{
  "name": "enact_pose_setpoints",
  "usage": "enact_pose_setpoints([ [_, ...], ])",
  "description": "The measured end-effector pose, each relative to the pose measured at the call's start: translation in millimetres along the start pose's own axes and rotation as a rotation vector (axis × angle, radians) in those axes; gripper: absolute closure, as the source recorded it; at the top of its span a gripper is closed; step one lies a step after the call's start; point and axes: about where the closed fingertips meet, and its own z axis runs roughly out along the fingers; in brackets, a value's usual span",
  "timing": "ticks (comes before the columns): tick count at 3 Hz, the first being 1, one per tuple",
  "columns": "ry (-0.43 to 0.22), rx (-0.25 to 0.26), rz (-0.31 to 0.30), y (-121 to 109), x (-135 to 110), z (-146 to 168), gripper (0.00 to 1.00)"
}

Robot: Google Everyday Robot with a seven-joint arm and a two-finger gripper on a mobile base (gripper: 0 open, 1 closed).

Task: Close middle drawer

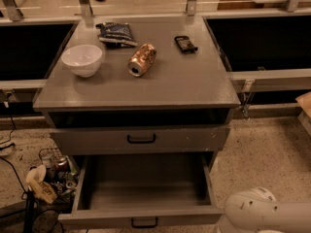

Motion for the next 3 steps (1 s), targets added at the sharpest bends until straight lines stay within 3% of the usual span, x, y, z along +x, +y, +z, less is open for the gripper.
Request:
enact_pose_setpoints([
  [1,-0.074,0.028,0.090,-11.5,-0.1,2.4,1.00],
  [2,-0.075,0.028,0.090,-11.6,-0.1,2.5,1.00],
  [3,-0.118,0.007,0.143,-18.4,-2.8,10.6,1.00],
])
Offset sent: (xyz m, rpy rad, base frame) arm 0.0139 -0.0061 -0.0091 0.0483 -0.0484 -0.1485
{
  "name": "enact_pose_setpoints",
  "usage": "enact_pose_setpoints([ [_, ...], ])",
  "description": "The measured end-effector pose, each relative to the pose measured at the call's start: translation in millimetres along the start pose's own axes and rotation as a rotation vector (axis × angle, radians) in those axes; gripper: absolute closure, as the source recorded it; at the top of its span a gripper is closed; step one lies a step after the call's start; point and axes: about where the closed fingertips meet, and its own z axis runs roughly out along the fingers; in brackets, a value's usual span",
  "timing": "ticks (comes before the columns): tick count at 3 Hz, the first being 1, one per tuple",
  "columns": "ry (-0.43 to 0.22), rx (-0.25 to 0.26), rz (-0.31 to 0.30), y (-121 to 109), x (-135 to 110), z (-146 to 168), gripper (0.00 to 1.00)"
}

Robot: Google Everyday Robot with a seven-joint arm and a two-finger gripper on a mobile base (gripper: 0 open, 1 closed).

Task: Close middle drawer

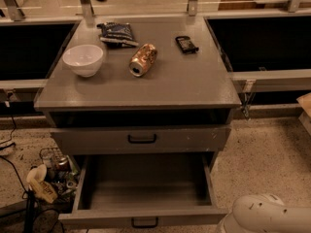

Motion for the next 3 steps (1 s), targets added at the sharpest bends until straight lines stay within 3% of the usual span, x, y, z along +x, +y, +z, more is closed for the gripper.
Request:
enact_pose_setpoints([
  [1,-0.081,-0.012,0.059,-12.5,-10.8,8.3,1.00],
  [3,-0.186,0.003,0.112,-33.9,-42.0,8.5,1.00],
])
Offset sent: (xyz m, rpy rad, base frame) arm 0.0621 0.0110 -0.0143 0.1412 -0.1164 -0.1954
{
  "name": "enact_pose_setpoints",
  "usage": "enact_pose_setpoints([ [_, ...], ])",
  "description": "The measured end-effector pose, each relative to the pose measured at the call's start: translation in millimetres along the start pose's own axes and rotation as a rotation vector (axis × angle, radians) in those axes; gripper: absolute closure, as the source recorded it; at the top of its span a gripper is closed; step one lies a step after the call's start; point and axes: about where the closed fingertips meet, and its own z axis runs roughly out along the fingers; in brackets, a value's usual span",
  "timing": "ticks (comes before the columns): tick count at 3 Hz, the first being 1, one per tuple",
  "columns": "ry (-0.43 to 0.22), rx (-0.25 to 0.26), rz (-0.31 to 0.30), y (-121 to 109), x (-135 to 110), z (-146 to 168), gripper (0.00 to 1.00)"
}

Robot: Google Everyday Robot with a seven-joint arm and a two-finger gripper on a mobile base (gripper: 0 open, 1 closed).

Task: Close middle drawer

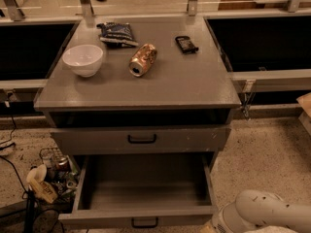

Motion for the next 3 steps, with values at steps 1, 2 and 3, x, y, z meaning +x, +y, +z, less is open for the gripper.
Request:
enact_pose_setpoints([
  [1,-0.025,0.008,0.007,-5.2,-16.4,-0.7,1.00],
  [2,-0.030,0.009,0.008,-6.1,-19.2,-0.9,0.87],
  [3,-0.030,0.009,0.008,-6.1,-19.2,-0.9,0.64],
])
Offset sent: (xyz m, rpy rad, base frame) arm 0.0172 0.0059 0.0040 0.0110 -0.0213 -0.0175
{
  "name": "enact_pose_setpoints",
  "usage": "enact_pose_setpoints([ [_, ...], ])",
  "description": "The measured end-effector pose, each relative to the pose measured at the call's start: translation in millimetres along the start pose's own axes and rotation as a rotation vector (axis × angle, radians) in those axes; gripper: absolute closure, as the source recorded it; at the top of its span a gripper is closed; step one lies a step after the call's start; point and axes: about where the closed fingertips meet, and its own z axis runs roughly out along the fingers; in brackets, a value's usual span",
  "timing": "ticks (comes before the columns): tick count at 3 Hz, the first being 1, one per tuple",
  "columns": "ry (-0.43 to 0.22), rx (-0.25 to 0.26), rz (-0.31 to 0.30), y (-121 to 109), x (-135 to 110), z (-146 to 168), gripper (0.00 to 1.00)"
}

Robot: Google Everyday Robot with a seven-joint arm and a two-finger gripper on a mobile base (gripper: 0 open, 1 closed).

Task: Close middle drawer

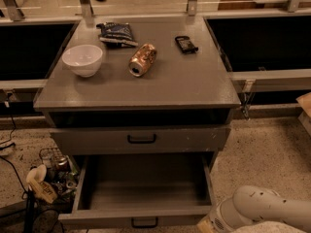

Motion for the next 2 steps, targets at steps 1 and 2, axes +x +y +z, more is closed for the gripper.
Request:
enact_pose_setpoints([
  [1,0.000,0.000,0.000,0.0,0.0,0.0,0.41],
  [2,0.000,0.000,0.000,0.0,0.0,0.0,0.18],
])
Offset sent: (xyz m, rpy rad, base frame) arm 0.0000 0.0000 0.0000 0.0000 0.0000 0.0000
